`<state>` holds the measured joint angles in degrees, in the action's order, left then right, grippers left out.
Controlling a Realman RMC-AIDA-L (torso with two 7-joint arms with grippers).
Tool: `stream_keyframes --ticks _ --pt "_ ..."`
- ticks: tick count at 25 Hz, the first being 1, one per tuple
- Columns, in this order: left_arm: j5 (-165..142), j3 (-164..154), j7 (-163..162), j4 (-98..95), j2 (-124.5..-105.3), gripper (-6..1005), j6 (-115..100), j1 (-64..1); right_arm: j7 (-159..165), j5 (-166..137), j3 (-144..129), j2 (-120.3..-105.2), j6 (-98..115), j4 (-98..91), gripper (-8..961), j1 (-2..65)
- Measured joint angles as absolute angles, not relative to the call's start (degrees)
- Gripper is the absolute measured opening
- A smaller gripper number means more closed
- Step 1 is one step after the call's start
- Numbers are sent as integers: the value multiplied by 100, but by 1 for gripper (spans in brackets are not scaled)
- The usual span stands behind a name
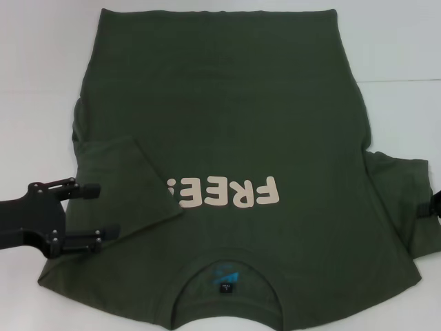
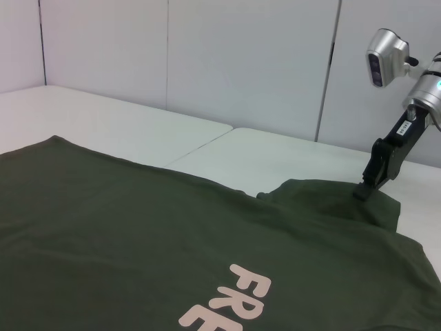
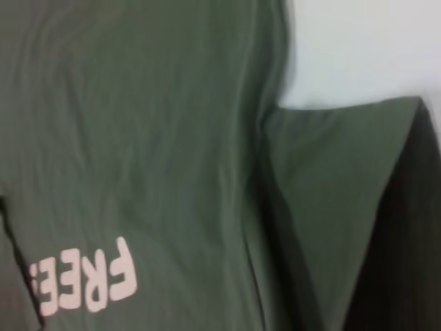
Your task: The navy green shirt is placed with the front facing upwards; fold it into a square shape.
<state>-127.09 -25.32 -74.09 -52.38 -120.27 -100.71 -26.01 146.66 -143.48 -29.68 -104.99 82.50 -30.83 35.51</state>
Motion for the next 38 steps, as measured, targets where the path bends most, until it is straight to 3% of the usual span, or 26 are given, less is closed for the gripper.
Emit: stream_keyframes --ticks 11,24,38 --pt "-12699 -2500 -7467 -5238 -12053 849 -10072 -2602 14318 -13695 -2375 -10371 8275 -3072 3 3210" --pt "-12416 -2472 -7471 -5247 -12076 849 -10077 -2523 13850 -13124 -1747 -10371 8216 -3037 2 3000" --pt "-12407 -2438 -7471 -5238 -12085 848 -10071 -2561 13766 -13025 -2048 -10471 8374 -2892 2 3515"
